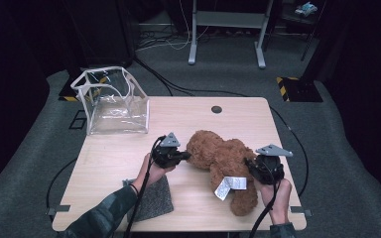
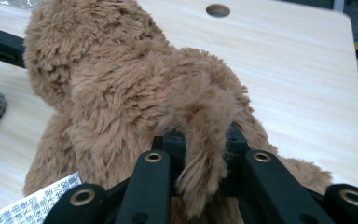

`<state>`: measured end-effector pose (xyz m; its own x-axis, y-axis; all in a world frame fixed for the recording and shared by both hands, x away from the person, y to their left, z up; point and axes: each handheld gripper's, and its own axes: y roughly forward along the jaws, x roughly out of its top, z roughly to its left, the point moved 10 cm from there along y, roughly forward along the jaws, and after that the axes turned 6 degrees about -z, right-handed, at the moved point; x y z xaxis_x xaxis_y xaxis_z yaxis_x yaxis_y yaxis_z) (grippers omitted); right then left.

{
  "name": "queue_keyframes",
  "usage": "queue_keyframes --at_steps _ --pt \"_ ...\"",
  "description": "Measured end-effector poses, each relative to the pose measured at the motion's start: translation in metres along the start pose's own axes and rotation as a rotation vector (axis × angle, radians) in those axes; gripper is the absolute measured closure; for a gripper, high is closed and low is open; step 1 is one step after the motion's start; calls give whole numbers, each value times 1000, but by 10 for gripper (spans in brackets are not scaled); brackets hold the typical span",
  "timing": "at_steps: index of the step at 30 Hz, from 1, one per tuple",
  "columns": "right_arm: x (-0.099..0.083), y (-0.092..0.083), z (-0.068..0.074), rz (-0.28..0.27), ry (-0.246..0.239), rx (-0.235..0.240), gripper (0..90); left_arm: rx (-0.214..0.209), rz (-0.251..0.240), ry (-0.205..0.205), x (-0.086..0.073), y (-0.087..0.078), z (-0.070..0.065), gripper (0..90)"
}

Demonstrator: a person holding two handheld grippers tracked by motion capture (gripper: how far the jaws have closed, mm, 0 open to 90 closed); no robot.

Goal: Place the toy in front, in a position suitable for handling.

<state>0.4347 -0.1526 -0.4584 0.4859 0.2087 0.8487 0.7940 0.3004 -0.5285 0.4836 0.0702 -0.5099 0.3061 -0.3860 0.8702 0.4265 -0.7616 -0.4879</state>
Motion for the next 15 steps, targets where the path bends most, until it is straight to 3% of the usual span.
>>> queue_keyframes --at_steps 8,15 --pt "35 16 6 -2 -83 5 784 60 -41 -10 6 -20 14 900" --pt "60 32 14 -8 -126 24 785 98 -73 -39 7 -35 26 900"
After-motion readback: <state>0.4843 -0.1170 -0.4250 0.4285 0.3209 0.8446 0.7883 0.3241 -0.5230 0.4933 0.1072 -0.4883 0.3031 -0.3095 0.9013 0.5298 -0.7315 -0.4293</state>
